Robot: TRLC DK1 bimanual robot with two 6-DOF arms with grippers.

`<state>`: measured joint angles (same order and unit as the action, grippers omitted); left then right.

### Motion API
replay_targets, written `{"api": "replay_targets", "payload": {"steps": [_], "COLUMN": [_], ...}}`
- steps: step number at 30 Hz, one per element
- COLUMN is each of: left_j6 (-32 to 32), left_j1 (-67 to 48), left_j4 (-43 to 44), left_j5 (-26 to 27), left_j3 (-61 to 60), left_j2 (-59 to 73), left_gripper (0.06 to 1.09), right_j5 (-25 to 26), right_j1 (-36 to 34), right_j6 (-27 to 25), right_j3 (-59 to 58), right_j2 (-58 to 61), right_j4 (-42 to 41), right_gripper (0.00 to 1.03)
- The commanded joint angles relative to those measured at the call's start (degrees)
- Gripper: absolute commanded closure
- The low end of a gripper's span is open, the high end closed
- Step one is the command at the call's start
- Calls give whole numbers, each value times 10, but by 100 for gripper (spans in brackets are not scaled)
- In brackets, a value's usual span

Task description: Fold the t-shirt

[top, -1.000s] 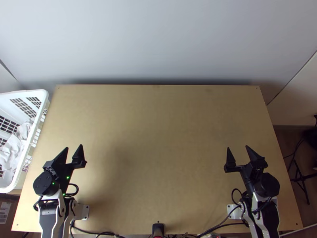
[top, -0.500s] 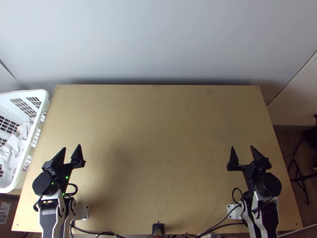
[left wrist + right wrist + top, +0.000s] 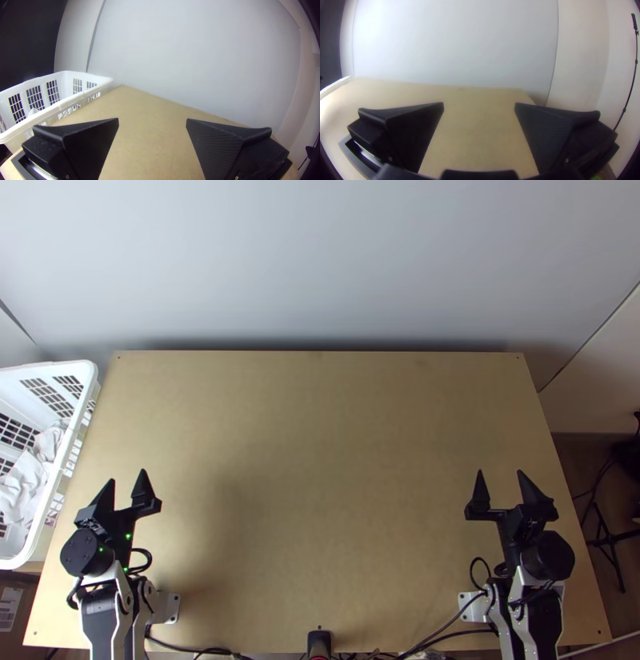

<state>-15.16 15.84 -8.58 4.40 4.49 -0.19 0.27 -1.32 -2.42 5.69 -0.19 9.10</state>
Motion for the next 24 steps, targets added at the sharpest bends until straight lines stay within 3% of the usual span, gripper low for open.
{"api": "replay_targets", "payload": {"steps": [1,6,11,14,20,24], "left_j6": [-4,7,8,9,10,28], "left_j1": [-6,-50,-34,-27,-27,-39], "left_j4": [32,31,24,14,-65,-173], "left_j5": [10,16,11,10,10,-8], "left_j3": [3,32,113,172,327,459], "left_j2": [2,35,176,258,388,508], "left_gripper": [10,10,16,13,10,11], "right_j5": [0,2,3,5,27,71], "right_j1": [12,28,37,46,65,98], "right_j6": [0,4,6,16,16,14], "right_j3": [20,99,188,266,383,438], "right_j2": [12,146,231,291,399,474], "right_j4": [-47,-53,-28,10,43,38], "right_gripper": [4,4,4,4,4,4]}}
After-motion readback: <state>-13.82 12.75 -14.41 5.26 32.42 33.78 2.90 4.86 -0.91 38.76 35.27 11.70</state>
